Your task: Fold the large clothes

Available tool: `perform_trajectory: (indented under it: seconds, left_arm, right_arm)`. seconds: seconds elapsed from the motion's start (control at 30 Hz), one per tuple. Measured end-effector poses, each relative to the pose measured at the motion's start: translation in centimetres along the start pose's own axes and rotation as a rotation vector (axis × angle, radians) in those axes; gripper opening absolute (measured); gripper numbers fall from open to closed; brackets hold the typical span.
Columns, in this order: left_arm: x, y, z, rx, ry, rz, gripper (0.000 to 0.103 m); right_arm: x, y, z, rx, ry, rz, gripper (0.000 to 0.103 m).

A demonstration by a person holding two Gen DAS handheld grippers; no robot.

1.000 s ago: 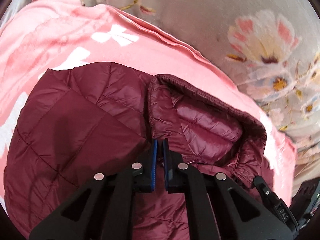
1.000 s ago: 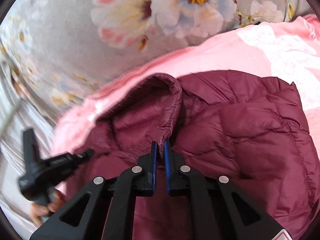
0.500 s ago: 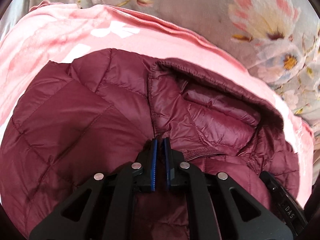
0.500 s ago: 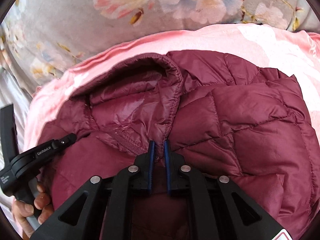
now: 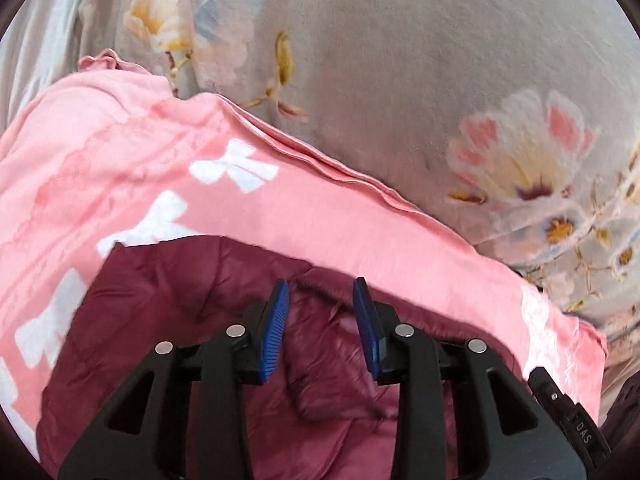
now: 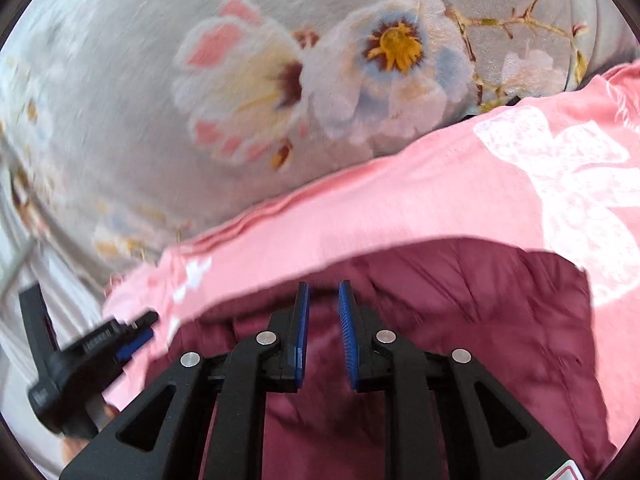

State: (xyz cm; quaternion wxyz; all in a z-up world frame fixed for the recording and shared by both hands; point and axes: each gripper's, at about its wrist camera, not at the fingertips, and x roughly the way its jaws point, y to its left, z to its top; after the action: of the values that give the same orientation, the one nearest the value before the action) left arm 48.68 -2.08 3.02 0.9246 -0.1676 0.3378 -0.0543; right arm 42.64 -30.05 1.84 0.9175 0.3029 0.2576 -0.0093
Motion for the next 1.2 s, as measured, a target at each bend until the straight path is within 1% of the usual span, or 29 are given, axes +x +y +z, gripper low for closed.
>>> perform_trajectory:
  seconds: [0.07, 0.13, 0.23, 0.33, 0.43, 0.5, 0.57, 0.7, 0.9, 1.2]
  left_arm:
    - [1.4, -0.6, 0.3, -0.001, 0.013, 0.008, 0.032]
    - [2.3, -1.0, 0.2, 0.004, 0.018, 0.027, 0.032]
    - [4.5, -1.2, 0.0, 0.008, 0.048, 0.054, 0.032]
    - [6.5, -0.5, -0.7, -0.001, 0.096, 0.096, 0.032]
    - [7.7, 0.2, -1.4, 0.018, 0.137, 0.131, 0.032]
    - [8.3, 0.7, -2.1, 0.032, 0.161, 0.14, 0.034]
    - [8.5, 0.8, -2.6, 0.045, 0.172, 0.147, 0.034]
    - [8.7, 0.3, -3.7, 0.108, 0.162, 0.182, 0.034]
    - [9.1, 0.2, -4.4, 0.135, 0.136, 0.202, 0.034]
    - [9.7, -0.5, -4.5, 0.179, 0.139, 0.239, 0.034]
  right_arm:
    - [1.2, 0.1, 0.5, 0.005, -0.008, -0.014, 0.017]
    - [2.4, 0.2, 0.4, -0.009, 0.001, -0.027, 0.017]
    - [4.5, 0.5, -0.2, -0.064, 0.059, -0.056, 0.017]
    - [5.3, 0.9, -1.4, -0.144, 0.099, -0.112, 0.017]
    - [6.1, 0.2, -2.2, -0.177, 0.134, -0.168, 0.013]
    - [6.5, -0.7, -2.5, -0.161, 0.16, -0.182, 0.006]
    - [6.9, -1.2, -2.7, -0.149, 0.174, -0.191, 0.004]
    - [7.5, -1.4, -3.3, -0.169, 0.193, -0.22, 0.003]
    - [8.5, -0.2, -4.0, -0.264, 0.194, -0.313, 0.003]
    - [9.6, 1.5, -4.7, -0.378, 0.192, -0.425, 0.003]
